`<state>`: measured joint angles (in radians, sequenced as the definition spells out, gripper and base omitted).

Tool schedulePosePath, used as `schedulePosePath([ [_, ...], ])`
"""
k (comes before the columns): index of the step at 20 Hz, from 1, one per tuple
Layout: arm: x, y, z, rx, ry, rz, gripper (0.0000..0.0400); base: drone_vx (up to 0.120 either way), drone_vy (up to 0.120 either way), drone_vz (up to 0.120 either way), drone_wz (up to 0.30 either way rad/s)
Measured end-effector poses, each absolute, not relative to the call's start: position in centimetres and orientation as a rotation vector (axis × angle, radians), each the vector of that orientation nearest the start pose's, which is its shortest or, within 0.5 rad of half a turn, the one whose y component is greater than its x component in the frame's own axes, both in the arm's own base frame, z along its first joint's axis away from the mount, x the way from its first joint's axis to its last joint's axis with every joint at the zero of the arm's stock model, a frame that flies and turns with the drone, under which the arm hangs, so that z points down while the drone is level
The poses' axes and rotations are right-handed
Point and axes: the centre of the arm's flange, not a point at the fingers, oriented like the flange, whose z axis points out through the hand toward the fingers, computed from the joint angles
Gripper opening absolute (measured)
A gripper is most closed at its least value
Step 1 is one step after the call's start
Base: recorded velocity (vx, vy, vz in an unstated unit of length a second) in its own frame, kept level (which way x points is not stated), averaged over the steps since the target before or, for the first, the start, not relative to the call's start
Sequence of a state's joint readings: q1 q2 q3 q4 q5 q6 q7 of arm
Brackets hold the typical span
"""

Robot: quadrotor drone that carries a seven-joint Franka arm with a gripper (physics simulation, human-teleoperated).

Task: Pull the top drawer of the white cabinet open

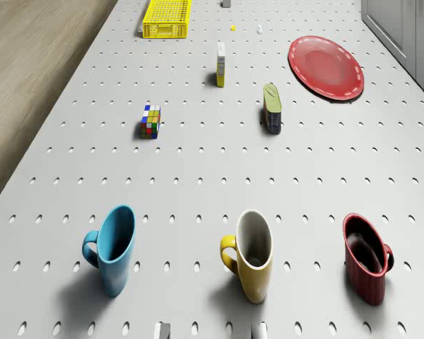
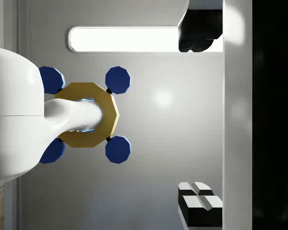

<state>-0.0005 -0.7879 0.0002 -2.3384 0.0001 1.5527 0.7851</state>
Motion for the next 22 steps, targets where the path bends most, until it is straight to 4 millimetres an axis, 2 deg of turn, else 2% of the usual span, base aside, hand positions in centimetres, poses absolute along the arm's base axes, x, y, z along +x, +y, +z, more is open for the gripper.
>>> schedulePosePath([
  [3,30.1,0.0,62.0,-2.901,1.202,-0.007,0.034,0.0,0.0,0.0,0.0],
  [6,30.1,0.0,64.1,-2.9,1.201,-0.01,0.0322,0.0,0.0,0.0,0.0],
  [11,30.3,0.0,66.9,-2.899,1.201,-0.016,0.031,0.0,0.0,0.0,0.0],
  [17,30.4,0.0,68.5,-2.897,1.2,-0.023,0.0306,0.0,0.0,0.0,0.0],
  [18,30.4,-0.4,68.6,-2.856,1.187,0.005,0.0306,0.0,0.0,0.0,0.0],
  [20,30.5,-3.5,68.1,-2.576,1.071,0.183,0.031,0.0,0.0,0.0,0.0],
  [22,30.5,-6.2,66.6,-2.305,0.956,0.324,0.0312,0.0,0.0,0.0,0.0],
])
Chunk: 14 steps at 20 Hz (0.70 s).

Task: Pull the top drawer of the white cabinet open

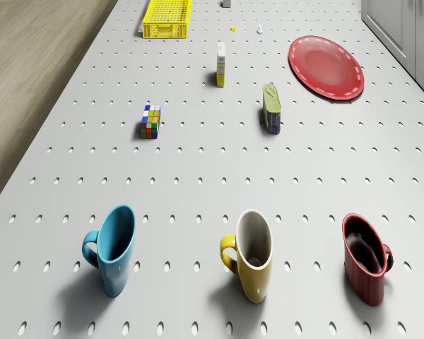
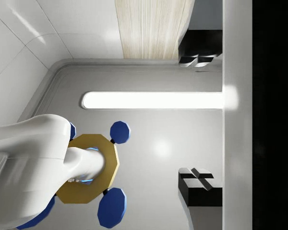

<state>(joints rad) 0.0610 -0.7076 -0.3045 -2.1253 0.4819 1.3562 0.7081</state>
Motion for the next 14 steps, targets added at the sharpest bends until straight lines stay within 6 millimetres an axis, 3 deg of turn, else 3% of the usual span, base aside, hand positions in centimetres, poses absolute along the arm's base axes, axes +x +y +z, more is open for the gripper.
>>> schedulePosePath([
  [3,30.6,-8.4,64.1,-1.989,0.823,0.456,0.0311,0.0,0.0,0.0,0.0],
  [8,30.6,-9.7,61.3,-1.695,0.699,0.554,0.0308,0.112,-0.12,0.0,0.0],
  [14,30.6,-9.9,59.9,-1.556,0.641,0.593,0.0306,0.12,-0.12,0.12,0.0],
])
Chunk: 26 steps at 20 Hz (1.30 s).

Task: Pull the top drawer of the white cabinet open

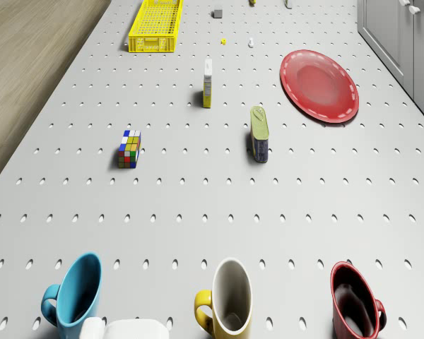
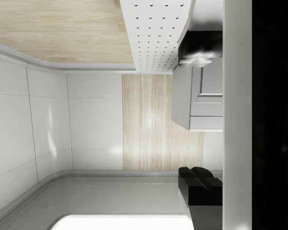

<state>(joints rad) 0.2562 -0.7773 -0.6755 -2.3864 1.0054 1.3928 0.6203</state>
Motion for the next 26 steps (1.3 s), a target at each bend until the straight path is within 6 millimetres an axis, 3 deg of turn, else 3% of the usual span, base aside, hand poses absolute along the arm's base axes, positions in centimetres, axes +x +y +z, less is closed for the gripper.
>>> schedulePosePath([
  [19,30.66,-9.95,59.15,-1.487,0.612,0.612,0.0305,0.12,-0.12,0.12,0.0],
  [26,30.66,-9.96,59.13,-1.485,0.612,0.612,0.0305,0.12,-0.12,0.0,0.0],
])
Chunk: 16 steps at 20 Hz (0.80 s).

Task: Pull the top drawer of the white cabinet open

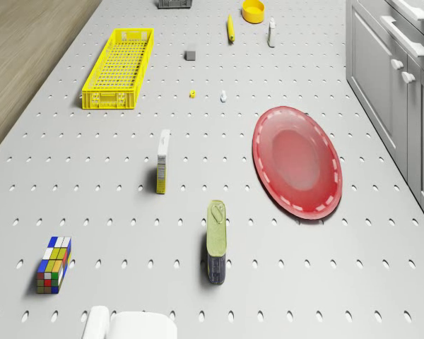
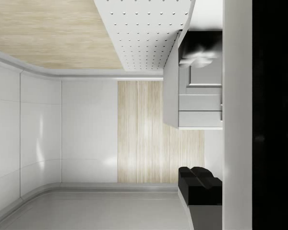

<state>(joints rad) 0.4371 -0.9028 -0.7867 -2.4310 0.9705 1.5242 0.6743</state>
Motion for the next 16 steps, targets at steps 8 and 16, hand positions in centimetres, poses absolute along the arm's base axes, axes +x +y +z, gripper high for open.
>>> schedulePosePath([
  [8,30.66,-9.96,59.12,-1.484,0.612,0.612,0.0305,0.12,-0.095,0.0,0.0],
  [16,30.67,-9.96,59.12,-1.484,0.612,0.612,0.0305,0.12,-0.075,0.0,0.0],
])
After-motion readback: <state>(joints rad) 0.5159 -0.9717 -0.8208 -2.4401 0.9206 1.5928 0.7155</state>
